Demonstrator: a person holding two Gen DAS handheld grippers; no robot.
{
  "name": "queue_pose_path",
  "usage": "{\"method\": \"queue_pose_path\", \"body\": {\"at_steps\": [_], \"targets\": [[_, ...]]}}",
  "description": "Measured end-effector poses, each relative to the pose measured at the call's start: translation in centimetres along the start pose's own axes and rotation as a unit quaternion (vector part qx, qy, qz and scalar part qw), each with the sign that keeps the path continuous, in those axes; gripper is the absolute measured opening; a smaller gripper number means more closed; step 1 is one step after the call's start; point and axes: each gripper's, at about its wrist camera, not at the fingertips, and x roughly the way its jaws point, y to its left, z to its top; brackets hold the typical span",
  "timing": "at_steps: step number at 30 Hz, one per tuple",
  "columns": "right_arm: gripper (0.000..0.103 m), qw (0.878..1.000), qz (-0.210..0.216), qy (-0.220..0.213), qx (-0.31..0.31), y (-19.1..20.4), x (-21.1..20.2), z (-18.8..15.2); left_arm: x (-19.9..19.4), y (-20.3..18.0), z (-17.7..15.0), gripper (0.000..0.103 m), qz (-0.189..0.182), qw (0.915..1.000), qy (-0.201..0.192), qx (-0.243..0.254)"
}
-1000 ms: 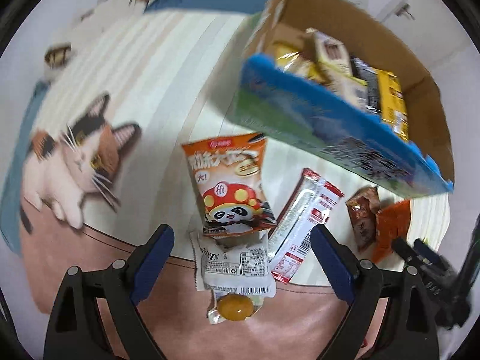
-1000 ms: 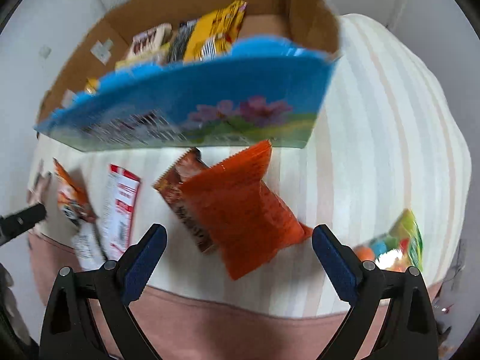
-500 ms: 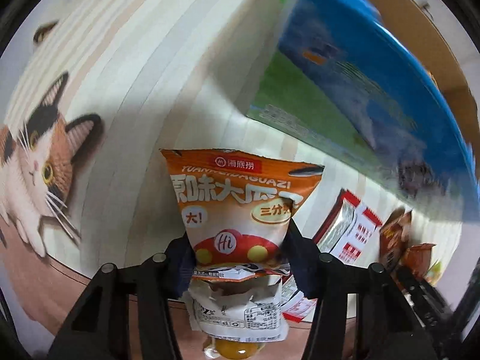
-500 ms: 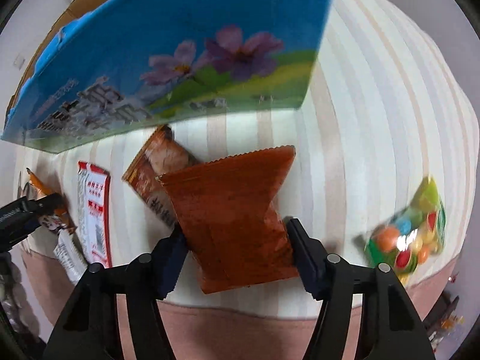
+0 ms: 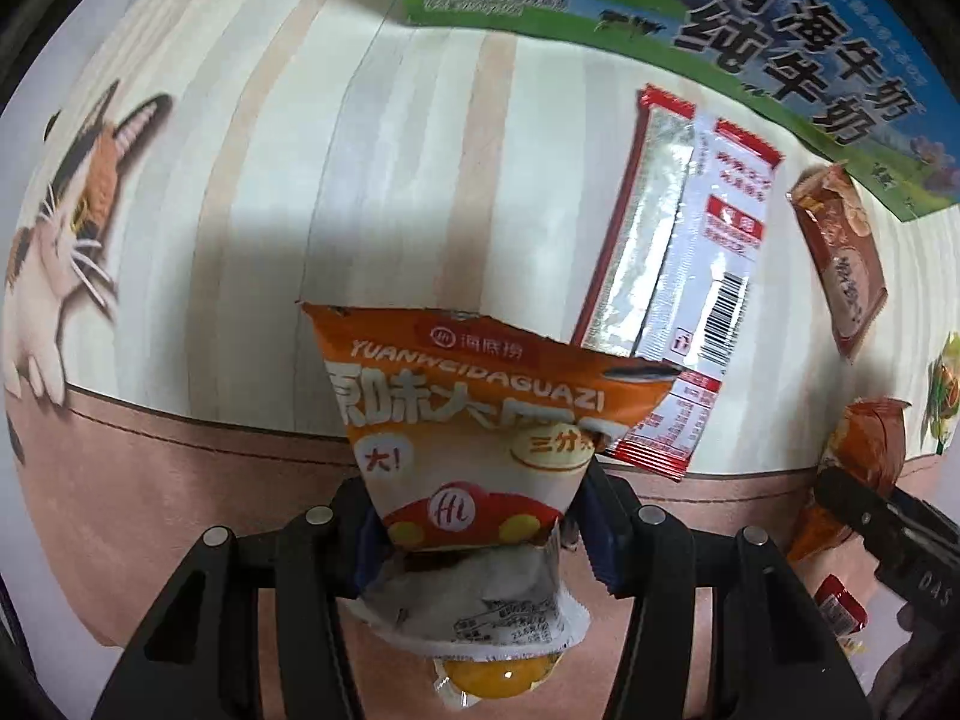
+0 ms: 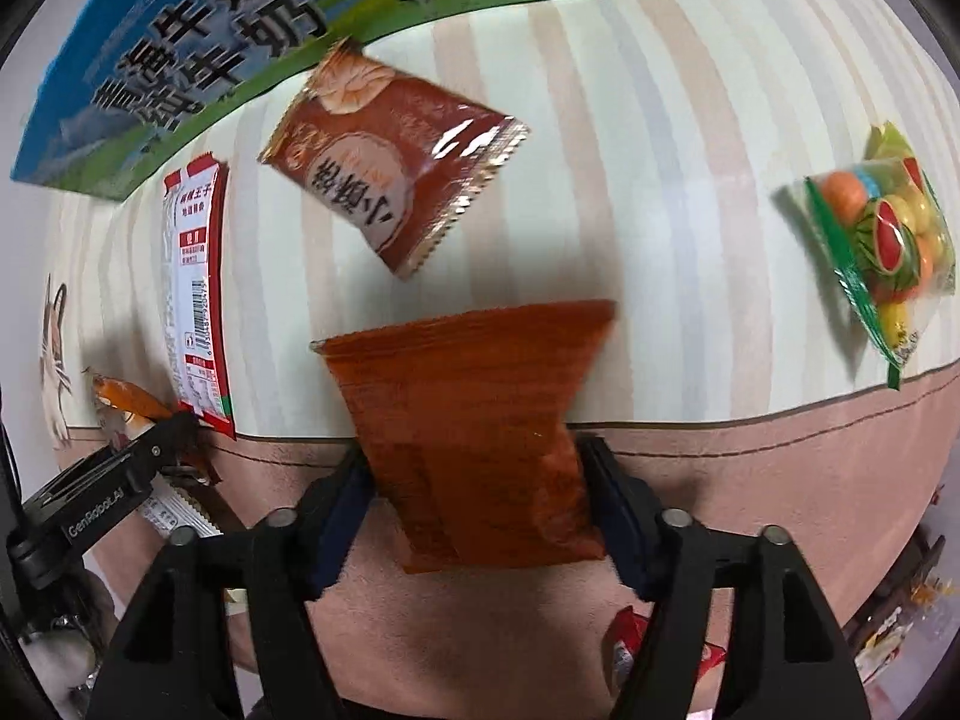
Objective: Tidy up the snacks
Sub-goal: 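Grasp the orange-white snack bag with left tool while right grasps orange chip bag, then carry both orange bags over the cardboard box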
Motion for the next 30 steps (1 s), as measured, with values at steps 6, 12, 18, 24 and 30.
{"method": "queue_pose_path", "body": {"at_steps": [6, 12, 18, 24, 30], "targets": [[0.076, 0.999, -0.032, -0.019, 0.001, 2.1, 1.1, -1.1, 0.3, -0.6, 0.4, 0.051, 0.007, 0.9998, 0.003, 0.018], [0.062, 0.998, -0.047, -0.035, 0.005, 2.0, 0.6, -2.2, 0.0, -0.8, 0.6, 0.050, 0.012, 0.9998, -0.003, 0.014], [0.055, 0.999, -0.023, -0.043, 0.015, 0.6, -0.9, -2.6, -2.0, -0.3, -0.7, 0.050, 0.002, 1.0000, -0.002, 0.001], [0.053, 0.998, 0.005, -0.053, 0.014, 1.0, -3.3, -4.3, -6.2, -0.8, -1.8, 0.050, -0.007, 0.9996, -0.025, 0.005], [0.053, 0.996, 0.052, -0.075, 0.009, 2.5, -8.0, -5.0, -11.8, -2.6, -2.2, 0.050, -0.025, 0.9967, -0.074, 0.023]]}}
